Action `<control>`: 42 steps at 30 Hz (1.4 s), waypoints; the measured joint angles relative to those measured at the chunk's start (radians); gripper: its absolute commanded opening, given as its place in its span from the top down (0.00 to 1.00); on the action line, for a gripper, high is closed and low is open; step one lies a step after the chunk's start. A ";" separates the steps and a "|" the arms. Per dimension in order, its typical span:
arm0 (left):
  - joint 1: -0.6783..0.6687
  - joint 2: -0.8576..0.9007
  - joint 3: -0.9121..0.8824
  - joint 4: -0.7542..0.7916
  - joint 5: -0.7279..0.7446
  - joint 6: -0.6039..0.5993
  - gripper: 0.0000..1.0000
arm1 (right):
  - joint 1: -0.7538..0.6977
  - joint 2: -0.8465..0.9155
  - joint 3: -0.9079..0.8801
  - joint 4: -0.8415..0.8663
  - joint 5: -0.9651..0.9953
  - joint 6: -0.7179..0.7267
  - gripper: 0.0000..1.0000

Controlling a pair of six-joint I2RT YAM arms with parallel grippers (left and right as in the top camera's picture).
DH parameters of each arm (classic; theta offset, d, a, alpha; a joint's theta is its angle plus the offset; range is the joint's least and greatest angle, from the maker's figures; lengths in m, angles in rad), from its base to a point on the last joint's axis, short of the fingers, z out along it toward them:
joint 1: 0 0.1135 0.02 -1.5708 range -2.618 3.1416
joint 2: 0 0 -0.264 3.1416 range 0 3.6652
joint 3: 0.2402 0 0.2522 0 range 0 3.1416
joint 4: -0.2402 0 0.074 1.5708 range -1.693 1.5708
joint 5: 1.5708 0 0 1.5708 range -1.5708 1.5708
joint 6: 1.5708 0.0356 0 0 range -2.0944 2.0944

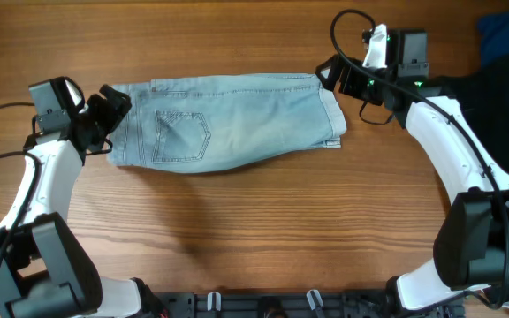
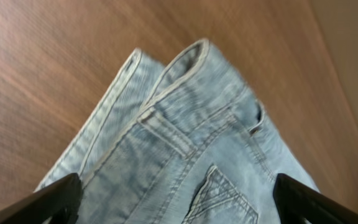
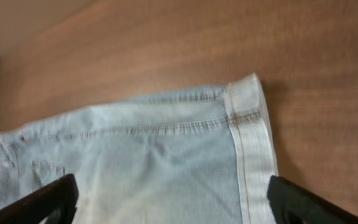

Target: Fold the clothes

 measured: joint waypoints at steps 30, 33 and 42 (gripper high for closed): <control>-0.047 0.001 0.001 -0.338 -0.085 0.084 0.00 | 0.000 0.232 -0.013 -0.338 -0.020 0.008 0.09; -0.052 0.001 0.000 -0.342 -0.092 0.084 0.00 | 0.000 0.249 -0.009 -0.324 -0.062 0.023 0.37; -0.053 0.001 0.000 -0.367 -0.104 0.085 0.00 | -0.005 0.303 -0.012 -0.253 -0.133 0.093 0.96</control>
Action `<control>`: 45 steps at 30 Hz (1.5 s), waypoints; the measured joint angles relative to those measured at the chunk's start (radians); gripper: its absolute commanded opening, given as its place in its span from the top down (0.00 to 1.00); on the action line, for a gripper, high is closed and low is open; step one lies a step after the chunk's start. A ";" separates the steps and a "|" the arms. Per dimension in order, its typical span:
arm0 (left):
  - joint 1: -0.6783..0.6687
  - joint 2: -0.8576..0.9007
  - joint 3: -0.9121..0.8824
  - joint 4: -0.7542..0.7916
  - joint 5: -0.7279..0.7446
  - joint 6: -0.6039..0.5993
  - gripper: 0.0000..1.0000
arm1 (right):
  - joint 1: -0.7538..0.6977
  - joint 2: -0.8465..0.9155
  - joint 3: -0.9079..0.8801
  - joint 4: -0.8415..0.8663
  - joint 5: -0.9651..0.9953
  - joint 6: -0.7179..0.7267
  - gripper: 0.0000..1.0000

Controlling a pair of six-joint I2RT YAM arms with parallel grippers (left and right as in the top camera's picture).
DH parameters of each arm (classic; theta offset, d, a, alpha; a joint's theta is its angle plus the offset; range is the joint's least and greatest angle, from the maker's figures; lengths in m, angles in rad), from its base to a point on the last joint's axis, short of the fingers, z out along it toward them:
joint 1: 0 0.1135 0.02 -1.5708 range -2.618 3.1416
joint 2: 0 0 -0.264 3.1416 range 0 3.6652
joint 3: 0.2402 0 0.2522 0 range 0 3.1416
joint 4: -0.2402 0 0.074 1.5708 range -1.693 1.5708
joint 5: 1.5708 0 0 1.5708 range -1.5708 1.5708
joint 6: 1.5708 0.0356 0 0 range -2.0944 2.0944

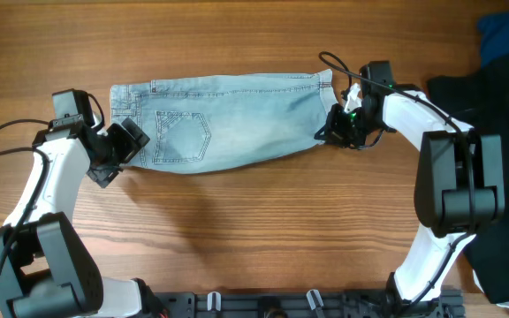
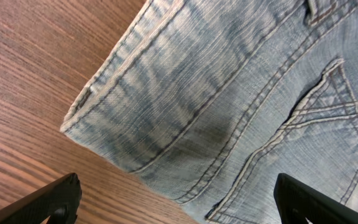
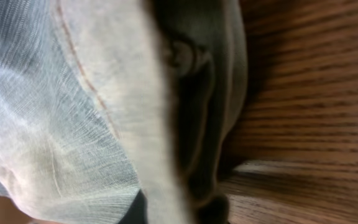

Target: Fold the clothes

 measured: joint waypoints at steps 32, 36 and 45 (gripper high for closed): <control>-0.101 0.159 -0.002 0.097 0.405 0.119 0.00 | -0.214 -0.071 -0.006 -0.341 0.413 -0.143 0.96; -0.149 0.217 0.006 0.161 0.452 0.120 0.06 | -0.214 -0.071 -0.007 -0.343 0.424 -0.143 0.96; -0.242 0.290 0.019 0.245 0.469 0.136 0.94 | -0.214 -0.071 -0.007 -0.346 0.452 -0.143 0.96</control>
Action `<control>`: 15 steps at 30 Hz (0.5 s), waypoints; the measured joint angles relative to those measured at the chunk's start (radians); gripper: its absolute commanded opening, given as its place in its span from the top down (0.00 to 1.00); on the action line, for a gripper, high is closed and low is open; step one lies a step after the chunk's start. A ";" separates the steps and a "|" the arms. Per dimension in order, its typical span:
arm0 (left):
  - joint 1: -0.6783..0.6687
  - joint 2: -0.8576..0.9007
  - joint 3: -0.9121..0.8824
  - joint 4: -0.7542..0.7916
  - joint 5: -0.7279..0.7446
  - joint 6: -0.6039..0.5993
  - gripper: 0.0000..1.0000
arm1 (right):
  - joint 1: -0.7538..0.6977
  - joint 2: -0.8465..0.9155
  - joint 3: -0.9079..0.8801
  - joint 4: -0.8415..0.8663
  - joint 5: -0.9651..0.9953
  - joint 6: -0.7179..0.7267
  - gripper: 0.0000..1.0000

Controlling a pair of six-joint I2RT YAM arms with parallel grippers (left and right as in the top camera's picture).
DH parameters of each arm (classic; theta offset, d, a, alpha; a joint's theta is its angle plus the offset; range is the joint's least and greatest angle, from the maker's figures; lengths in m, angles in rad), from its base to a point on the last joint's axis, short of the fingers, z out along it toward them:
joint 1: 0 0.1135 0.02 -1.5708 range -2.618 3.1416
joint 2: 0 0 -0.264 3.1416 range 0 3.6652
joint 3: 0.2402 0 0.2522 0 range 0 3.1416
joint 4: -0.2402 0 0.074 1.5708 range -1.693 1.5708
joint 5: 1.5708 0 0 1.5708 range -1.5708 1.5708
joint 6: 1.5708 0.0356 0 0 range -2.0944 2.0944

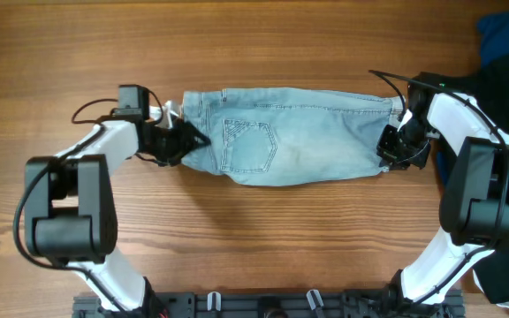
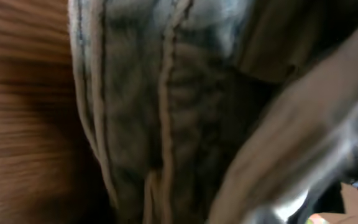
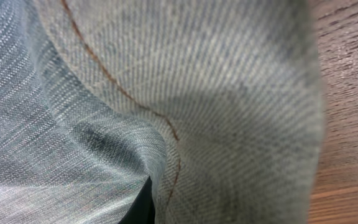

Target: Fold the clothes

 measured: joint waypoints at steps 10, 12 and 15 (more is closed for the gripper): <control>0.047 0.001 0.002 -0.102 0.002 0.013 0.96 | 0.001 0.000 0.000 -0.003 -0.003 -0.021 0.95; 0.071 -0.002 0.001 -0.138 0.002 0.013 0.71 | 0.004 0.000 0.000 -0.003 -0.025 -0.026 0.95; 0.133 -0.004 0.001 -0.196 0.004 0.018 0.69 | 0.014 0.000 0.000 -0.003 -0.050 -0.027 0.95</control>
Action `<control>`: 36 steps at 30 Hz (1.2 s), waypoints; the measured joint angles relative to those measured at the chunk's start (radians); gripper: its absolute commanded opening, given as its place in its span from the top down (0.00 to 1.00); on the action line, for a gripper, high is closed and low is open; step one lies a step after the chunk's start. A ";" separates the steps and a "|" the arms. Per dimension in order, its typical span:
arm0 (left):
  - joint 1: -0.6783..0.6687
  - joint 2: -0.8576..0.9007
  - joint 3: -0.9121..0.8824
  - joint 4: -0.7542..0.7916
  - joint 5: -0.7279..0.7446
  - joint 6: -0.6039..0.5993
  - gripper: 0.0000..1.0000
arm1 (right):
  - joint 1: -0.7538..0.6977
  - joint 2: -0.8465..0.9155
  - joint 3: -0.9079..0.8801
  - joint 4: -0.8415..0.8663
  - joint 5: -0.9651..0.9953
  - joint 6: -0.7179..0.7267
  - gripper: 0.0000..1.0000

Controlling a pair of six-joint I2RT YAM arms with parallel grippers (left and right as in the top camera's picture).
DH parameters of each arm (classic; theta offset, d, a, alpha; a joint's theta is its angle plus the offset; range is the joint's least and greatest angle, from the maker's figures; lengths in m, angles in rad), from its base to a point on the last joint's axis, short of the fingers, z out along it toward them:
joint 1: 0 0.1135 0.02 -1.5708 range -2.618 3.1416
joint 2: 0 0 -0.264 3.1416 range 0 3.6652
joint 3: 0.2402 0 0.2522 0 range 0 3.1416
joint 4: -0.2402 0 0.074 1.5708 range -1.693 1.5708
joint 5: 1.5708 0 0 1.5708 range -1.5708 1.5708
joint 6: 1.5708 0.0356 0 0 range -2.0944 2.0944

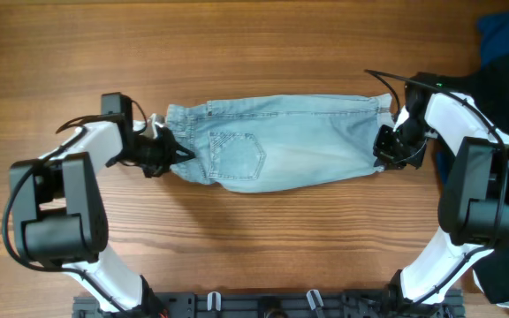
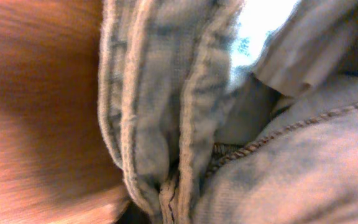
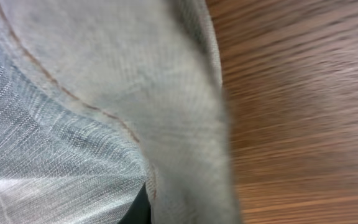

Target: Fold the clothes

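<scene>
Light blue jeans, folded lengthwise with a back pocket up, lie stretched across the table's middle. My left gripper is shut on their waistband end at the left; in the left wrist view the doubled waistband fills the frame. My right gripper is shut on the hem end at the right, and the right wrist view shows the pale hem close up. The fingers of both are hidden by cloth.
A heap of black cloth and a blue garment lie at the table's far right edge, just beyond the right arm. Bare wooden table lies in front of the jeans.
The jeans have shifted a little to the left, and the left gripper with them. Both grippers keep their hold on the ends.
Both grippers first stood open at the far corners of the jeans, which lay left of centre. Then they were at the near corners of each end. Later both were shut on the ends and the jeans lay further right; now slightly back left.
</scene>
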 measured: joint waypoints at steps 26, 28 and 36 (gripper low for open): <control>0.138 -0.047 0.005 0.174 0.005 0.093 0.00 | -0.007 0.000 0.000 -0.002 0.021 -0.007 0.94; 0.122 -0.043 0.005 0.187 0.014 0.105 0.00 | -0.007 0.000 0.000 -0.002 0.022 -0.007 0.94; 0.116 -0.021 -0.009 0.236 0.123 0.159 0.00 | -0.007 0.000 0.000 -0.002 0.027 -0.007 0.94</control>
